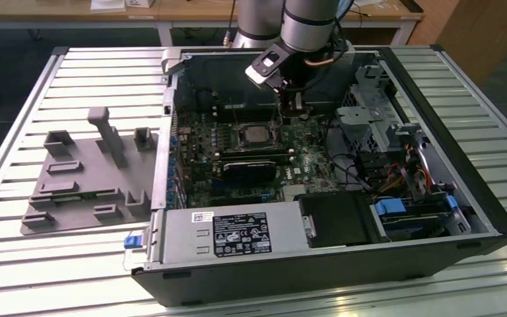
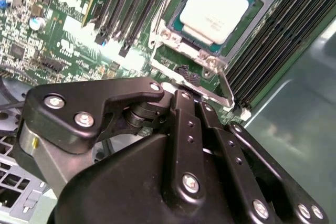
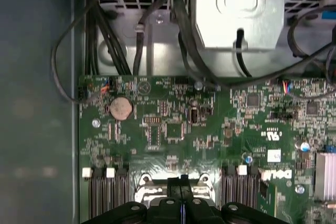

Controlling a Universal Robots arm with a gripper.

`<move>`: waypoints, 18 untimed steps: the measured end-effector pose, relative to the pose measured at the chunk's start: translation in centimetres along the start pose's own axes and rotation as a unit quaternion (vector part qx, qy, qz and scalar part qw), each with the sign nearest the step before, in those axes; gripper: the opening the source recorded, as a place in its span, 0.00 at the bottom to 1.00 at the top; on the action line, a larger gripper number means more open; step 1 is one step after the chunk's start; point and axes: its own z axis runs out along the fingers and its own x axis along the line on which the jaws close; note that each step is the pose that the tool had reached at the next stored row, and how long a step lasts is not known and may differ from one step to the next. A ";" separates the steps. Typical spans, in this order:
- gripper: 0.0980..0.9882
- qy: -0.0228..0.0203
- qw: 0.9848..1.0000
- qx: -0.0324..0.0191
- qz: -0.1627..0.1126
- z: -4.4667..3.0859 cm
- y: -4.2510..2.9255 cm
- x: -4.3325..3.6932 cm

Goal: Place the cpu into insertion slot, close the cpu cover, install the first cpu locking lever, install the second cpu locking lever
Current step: 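Close the cpu cover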

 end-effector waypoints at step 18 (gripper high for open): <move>0.00 0.000 1.000 -0.020 0.000 0.29 -2.73 -0.02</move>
